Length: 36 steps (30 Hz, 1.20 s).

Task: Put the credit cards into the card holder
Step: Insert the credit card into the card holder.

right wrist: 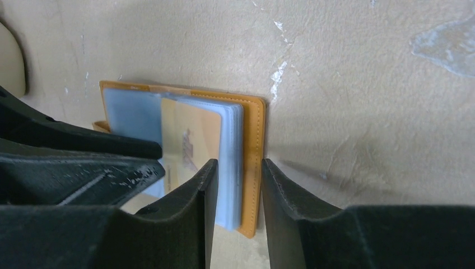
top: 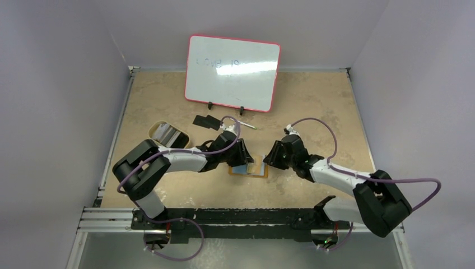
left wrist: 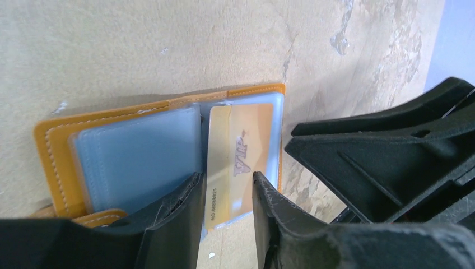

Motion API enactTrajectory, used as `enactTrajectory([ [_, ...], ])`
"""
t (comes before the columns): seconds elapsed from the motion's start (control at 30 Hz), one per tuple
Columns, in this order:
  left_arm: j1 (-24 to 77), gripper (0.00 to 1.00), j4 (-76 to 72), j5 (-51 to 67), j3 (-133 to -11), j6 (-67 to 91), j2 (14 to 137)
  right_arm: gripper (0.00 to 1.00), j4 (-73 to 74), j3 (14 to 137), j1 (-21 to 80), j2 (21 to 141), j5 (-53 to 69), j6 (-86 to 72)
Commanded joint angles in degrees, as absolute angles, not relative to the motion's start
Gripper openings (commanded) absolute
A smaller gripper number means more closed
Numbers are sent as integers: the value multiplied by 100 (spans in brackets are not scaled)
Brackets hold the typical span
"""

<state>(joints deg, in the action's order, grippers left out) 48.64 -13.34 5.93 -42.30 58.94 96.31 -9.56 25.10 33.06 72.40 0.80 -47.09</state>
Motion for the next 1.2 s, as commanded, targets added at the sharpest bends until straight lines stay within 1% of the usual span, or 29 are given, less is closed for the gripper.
enactTrajectory([
  [0.0,4869,37,-986,94,-4442,5745,9257,38,-254,2789,3327,6781,-187,-4616],
  [0.13,4878,39,-1102,206,-4480,5783,9321,38,-54,2766,3322,6537,-338,-4597],
  [0.3,4916,39,-1228,362,-4513,5793,9478,32,-164,2632,3322,6662,-290,-4623],
  [0.47,4998,39,-1214,489,-4607,5787,9671,28,-294,2564,3327,6912,-163,-4656],
  [0.63,5060,40,-1259,490,-4625,5819,9787,28,-549,2522,3323,7169,-291,-4627],
  [0.8,5125,39,-1352,640,-4829,5877,9943,28,-829,2505,3322,7292,-105,-4719],
  [0.97,5181,39,-1492,677,-4930,5990,9903,27,-898,2440,3322,7191,-47,-4832],
  [1.1,5181,39,-1238,481,-4929,5884,9739,28,-774,2335,3322,7030,67,-4919],
  [1.17,5184,41,-1044,261,-4898,5803,9583,30,-624,2428,3322,6892,-66,-4786],
])
